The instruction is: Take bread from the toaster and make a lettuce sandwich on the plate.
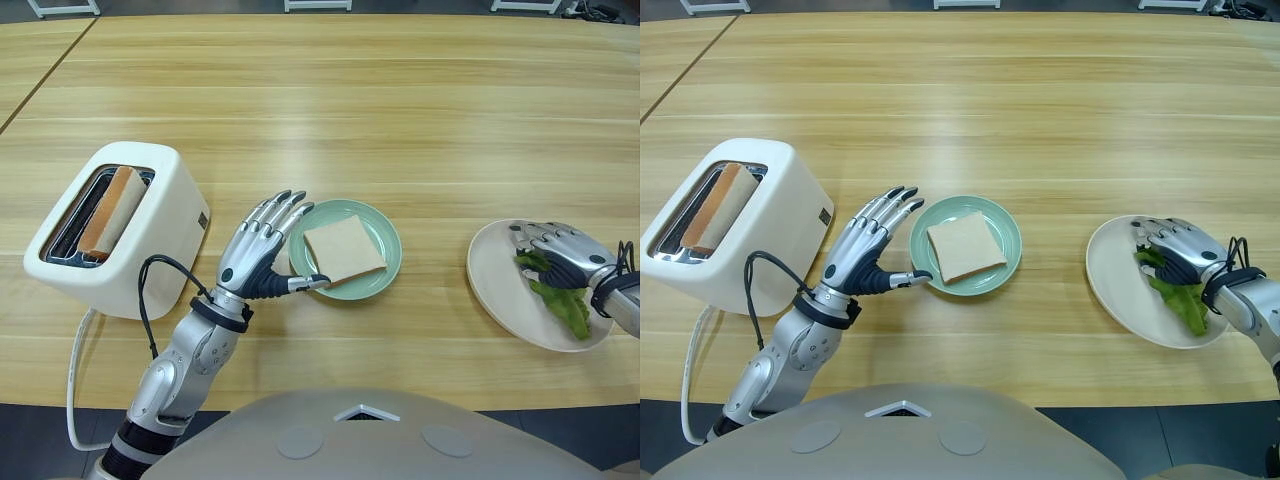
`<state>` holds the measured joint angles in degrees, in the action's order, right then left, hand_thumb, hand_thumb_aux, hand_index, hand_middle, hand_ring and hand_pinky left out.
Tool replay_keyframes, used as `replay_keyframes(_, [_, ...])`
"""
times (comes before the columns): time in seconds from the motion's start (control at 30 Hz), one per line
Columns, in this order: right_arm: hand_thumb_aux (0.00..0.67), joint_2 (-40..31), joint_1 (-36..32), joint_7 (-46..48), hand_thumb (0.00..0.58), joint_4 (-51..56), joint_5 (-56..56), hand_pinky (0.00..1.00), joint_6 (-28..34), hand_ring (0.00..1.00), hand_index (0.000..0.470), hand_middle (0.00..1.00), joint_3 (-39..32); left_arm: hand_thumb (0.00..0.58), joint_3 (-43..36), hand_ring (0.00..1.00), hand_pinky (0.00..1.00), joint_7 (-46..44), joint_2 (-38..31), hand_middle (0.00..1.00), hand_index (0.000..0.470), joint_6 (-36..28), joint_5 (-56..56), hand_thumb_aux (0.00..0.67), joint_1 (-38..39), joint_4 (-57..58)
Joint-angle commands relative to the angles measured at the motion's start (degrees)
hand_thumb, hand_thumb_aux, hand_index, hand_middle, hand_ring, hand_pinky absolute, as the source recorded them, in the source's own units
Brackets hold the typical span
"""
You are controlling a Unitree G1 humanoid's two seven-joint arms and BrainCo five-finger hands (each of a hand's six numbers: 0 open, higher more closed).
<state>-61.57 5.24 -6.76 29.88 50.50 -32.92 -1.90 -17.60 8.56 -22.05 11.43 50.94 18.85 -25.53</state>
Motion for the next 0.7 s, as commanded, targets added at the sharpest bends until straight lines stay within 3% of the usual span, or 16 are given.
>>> replay_keyframes(0.03, [0.638, -0.79, -1.13, -1.02, 0.579, -0.08, -1.32, 0.0, -0.67, 0.0, 0.448, 0.0, -1.33, 0.049, 0.53, 0.0, 0.0, -0.26, 0.26, 0.0, 0.02, 0.18, -0.04, 0.029, 0.46, 0.76])
replay_keyframes(0.07, [0.67, -0.71, -1.16, -1.21, 0.58, -0.34, -1.59, 0.0, -0.72, 0.0, 0.47, 0.0, -1.44, 0.049, 0.62, 0.0, 0.0, -0.29, 0.26, 0.0, 0.02, 0.3, -0.09, 0.029, 0.4, 0.9])
replay_keyframes(0.43, [0.67, -1.22, -0.88, -3.29, 0.58, -6.33, -6.5, 0.0, -3.21, 0.0, 0.47, 0.0, 0.52, 0.045, 1.01, 0.0, 0.0, -0.1, 0.72, 0.0, 0.018, 0.68, 0.24, 0.026, 1.11, 0.25])
replay_keyframes(0.7, [0.67, 0.41, 0.62, 2.96, 0.58, -18.28, -18.1, 0.0, -6.57, 0.0, 0.47, 0.0, 4.11, 0.036, 1.63, 0.0, 0.0, 0.35, 1.87, 0.0, 0.015, 2.07, -2.52, 0.021, 1.28, -0.93])
